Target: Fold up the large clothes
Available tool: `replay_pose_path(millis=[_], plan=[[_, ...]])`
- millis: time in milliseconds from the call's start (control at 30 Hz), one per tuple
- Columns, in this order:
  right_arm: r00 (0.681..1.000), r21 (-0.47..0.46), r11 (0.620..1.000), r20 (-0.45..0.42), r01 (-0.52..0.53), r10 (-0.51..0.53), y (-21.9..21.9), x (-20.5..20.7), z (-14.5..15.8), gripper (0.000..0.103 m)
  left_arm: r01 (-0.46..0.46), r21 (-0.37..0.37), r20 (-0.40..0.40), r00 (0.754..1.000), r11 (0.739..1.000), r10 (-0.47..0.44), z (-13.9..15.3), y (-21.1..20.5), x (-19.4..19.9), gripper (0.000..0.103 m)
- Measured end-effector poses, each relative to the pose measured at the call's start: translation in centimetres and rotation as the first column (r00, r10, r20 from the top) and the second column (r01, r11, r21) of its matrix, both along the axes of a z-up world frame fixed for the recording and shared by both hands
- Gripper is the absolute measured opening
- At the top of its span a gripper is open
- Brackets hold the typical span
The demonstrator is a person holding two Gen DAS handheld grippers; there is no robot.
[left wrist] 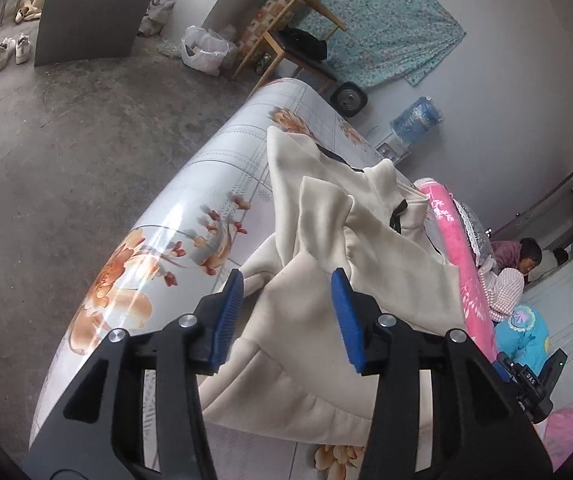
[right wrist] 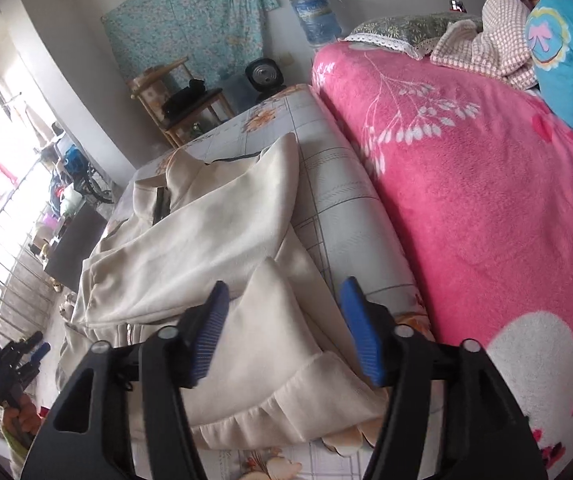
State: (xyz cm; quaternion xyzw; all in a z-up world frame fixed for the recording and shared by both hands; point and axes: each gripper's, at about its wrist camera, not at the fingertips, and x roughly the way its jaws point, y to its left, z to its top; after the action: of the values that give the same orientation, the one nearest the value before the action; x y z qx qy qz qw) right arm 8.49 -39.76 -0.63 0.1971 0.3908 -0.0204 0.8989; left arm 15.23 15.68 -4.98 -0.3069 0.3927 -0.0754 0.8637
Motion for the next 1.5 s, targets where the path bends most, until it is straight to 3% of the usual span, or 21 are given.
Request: replay_pose_path(millis=[233, 433, 533, 633, 667, 700, 767, 867, 1000, 1133, 1200, 1300, 1333, 1400, 1500], plan=[[0.993, -0.037, 0.999, -0.118, 0.005, -0.009, -0.3, -3.1, -3.3, 0.069, 0.050, 0.074, -0.116, 0.992, 0.996, -0.042, -2.9, -0.1, -3.6, 0.046], [0.993, -0.127, 0.991, -0.114, -0.031, 0.016, 0.9, -2.6, -4.3, 0.069, 0.037, 0.200, -0.088, 0.996, 0.979, -0.020, -3.2, -1.4, -4.0, 0.046], [0.991, -0.196, 0.979, -0.132, -0.057, 0.032, 1.9, -1.5, -4.6, 0.058, 0.036, 0.280, -0.074, 0.997, 0.959, -0.015, -3.1, -2.6, -3.4, 0.046], [0.988, -0.254, 0.964, -0.146, -0.085, 0.048, 2.9, -0.7, -5.1, 0.043, 0.034, 0.403, -0.052, 0.999, 0.914, -0.014, -3.2, -4.2, -3.0, 0.043], [0.988, -0.261, 0.961, -0.149, -0.086, 0.048, 3.1, -0.6, -5.1, 0.034, 0.036, 0.438, -0.048, 0.999, 0.898, -0.017, -3.2, -4.6, -3.1, 0.032], [0.987, -0.238, 0.966, -0.145, -0.103, 0.069, 3.2, -0.7, -4.9, 0.018, 0.039, 0.466, -0.043, 0.999, 0.884, -0.021, -3.1, -5.0, -3.3, 0.018], [0.990, -0.213, 0.971, -0.113, -0.105, 0.082, 3.3, -1.4, -3.5, 0.014, 0.030, 0.509, -0.018, 1.000, 0.860, -0.024, -2.0, -5.4, -4.0, 0.011], [0.994, -0.214, 0.971, -0.047, -0.106, 0.098, 3.7, -3.4, -0.4, 0.012, -0.004, 0.497, 0.073, 0.997, 0.868, -0.037, 1.4, -5.1, -6.3, 0.008], [0.993, -0.177, 0.977, -0.018, -0.115, 0.113, 3.6, -6.7, 2.0, 0.012, 0.033, 0.487, 0.091, 0.992, 0.873, -0.088, 4.6, -4.4, -9.2, 0.007], [0.994, -0.066, 0.992, -0.034, -0.109, 0.107, 2.3, -10.9, 1.5, 0.014, 0.091, 0.413, -0.005, 0.995, 0.906, -0.097, 3.8, -1.8, -12.1, 0.008], [0.992, -0.047, 0.994, -0.090, -0.095, 0.091, 1.7, -12.2, -0.3, 0.025, 0.109, 0.369, -0.084, 0.993, 0.923, -0.083, 1.5, -0.3, -12.6, 0.012], [0.976, -0.165, 0.986, -0.207, 0.038, -0.072, 0.6, -13.3, -2.2, 0.047, 0.039, 0.385, -0.157, 0.987, 0.922, 0.023, -0.8, 2.2, -13.4, 0.012], [0.976, -0.149, 0.987, -0.199, 0.062, -0.091, 0.2, -13.7, -2.0, 0.053, 0.017, 0.384, -0.147, 0.988, 0.923, 0.043, -0.5, 2.7, -13.6, 0.012], [0.988, -0.066, 0.995, -0.133, 0.069, -0.078, 0.2, -14.5, -0.6, 0.053, -0.021, 0.364, -0.088, 0.995, 0.931, 0.056, 0.8, 3.5, -14.1, 0.016], [0.998, -0.078, 0.997, -0.064, -0.007, 0.002, 3.2, -13.6, 1.3, 0.058, 0.039, 0.356, -0.015, 0.999, 0.934, -0.036, 2.5, 1.6, -13.5, 0.023]])
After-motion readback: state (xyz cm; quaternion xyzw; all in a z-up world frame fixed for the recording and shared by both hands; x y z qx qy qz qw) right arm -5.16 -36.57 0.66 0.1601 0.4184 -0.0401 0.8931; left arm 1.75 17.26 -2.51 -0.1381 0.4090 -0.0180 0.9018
